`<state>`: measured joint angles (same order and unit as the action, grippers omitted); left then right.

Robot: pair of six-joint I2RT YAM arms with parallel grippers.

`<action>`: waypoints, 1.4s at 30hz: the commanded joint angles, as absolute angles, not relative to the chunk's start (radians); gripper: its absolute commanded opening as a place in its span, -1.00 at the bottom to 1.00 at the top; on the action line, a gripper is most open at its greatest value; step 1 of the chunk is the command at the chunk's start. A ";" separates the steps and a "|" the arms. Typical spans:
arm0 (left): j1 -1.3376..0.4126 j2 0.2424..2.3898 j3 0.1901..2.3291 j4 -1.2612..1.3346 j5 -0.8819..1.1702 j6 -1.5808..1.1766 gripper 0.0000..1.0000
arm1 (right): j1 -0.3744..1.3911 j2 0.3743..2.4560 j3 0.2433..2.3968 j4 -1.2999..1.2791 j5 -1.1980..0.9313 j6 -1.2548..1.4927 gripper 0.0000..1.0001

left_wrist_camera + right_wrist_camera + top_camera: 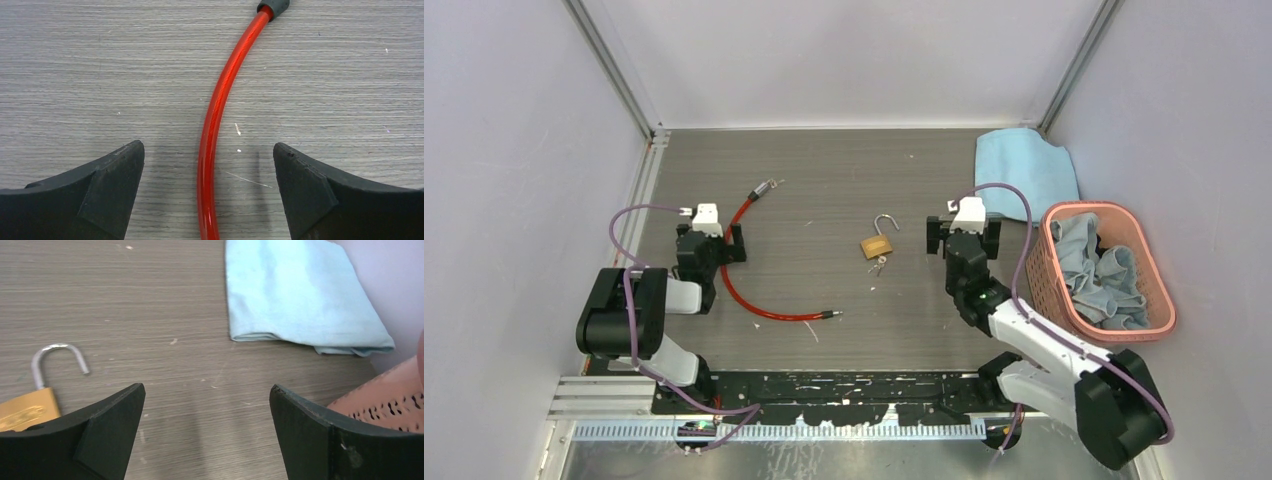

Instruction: Unlock with the key

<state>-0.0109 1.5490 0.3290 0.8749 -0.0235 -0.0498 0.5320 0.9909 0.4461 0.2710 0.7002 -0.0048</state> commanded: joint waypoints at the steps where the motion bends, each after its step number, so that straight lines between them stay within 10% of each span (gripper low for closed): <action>1: -0.005 1.547 0.359 0.949 -0.005 -0.049 0.99 | 0.429 1.052 0.385 0.557 0.667 -0.038 0.99; 18: -0.005 1.548 0.376 0.913 0.068 -0.027 0.99 | 0.134 1.531 0.247 1.162 0.484 0.063 1.00; 42: -0.005 1.547 0.376 0.913 0.069 -0.029 0.99 | 0.058 1.554 0.330 0.994 0.384 0.120 0.99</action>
